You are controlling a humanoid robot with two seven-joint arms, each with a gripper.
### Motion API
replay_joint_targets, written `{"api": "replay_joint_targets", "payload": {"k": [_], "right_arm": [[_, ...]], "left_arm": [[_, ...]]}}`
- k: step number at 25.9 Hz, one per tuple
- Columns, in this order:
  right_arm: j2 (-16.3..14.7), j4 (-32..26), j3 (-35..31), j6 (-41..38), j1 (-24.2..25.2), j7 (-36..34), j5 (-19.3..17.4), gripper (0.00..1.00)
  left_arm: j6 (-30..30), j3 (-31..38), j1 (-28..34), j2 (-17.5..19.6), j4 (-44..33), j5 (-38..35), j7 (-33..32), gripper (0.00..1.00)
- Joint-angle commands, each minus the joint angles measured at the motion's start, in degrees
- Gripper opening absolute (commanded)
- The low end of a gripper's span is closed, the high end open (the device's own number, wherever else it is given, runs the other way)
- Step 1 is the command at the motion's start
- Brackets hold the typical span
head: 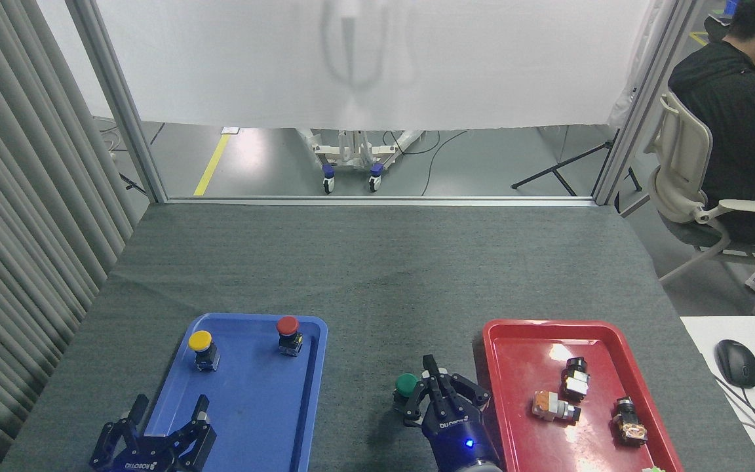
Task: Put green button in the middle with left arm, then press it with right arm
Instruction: 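Press down on the green button with the right hand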
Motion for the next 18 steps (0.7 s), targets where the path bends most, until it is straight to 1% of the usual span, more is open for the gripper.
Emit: {"api": "replay_joint_targets", "payload": {"k": [1,8,11,16,18], "right_arm": [[0.58,3.18,0.67,0.29,-0.95,-0.02,0.19,0.0],[0.93,6.52,0.76,0.29,-1.04,0.16,0.19,0.0],[1.02,8.63,1.72,0.29,-1.04,0.16,0.1,0.0],[1.02,8.72,1.99,0.29,-1.13,0.16,-0.16,0.0],[1.02,8.46,1.99,0.38,-1.13,0.16,-0.16,0.0]], "left_arm": [[0.08,0.0,-0.67,-0.09,-0.38,-0.2,-0.07,1.0],[-0.62,-0.09,-4.53,0.61,-0.12,-0.37,0.01,1.0],[-0.54,-0.09,-4.88,1.84,-0.03,-0.37,0.01,1.0],[-1.59,-0.09,-5.68,4.04,-0.73,-0.37,0.01,1.0],[-2.21,-0.09,-5.41,4.21,-0.65,-0.29,0.1,1.0]]}}
